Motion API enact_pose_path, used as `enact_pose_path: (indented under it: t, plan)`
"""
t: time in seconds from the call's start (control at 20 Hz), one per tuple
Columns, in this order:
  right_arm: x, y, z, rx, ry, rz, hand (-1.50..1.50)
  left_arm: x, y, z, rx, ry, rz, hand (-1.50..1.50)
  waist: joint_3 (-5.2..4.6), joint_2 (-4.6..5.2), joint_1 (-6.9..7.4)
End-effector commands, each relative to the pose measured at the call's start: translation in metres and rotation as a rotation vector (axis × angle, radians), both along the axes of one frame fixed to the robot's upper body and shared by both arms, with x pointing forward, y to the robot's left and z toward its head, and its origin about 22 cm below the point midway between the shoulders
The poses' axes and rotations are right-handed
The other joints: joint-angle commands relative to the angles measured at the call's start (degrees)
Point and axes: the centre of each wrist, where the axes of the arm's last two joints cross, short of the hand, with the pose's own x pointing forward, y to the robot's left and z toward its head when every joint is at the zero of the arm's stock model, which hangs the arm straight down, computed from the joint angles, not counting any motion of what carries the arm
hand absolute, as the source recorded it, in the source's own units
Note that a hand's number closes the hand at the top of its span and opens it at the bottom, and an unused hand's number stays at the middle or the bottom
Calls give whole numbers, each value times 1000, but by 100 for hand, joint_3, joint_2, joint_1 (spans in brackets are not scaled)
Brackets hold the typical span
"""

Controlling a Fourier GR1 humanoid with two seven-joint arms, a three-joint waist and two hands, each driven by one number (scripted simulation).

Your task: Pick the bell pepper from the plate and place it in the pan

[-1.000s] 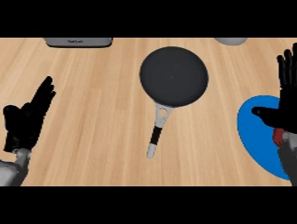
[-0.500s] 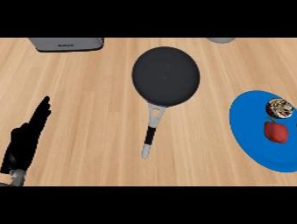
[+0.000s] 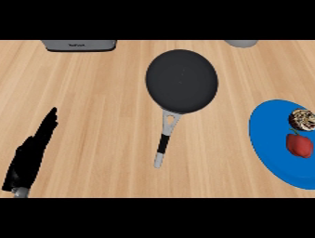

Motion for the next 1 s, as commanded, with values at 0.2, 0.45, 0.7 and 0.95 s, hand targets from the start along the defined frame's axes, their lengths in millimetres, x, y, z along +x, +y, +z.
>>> enact_pose_path:
  t: [0.2, 0.45, 0.7, 0.95]
  plan:
    - [30, 21, 78, 53, 229, 205, -150, -6, -16, -17, -17, 4, -34, 0, 12, 16, 91]
    - [55, 36, 104, 84, 311, 198, -150, 11, -12, -5, -6, 0, -26, 0, 18, 14, 83]
    - [89, 21, 105, 145, 409, 193, -150, -2, -5, -6, -3, 5, -21, 0, 23, 19, 138]
    - [110, 37, 101, 158, 544, 247, -150, 2, -19, -9, -8, -3, -21, 0, 22, 22, 127]
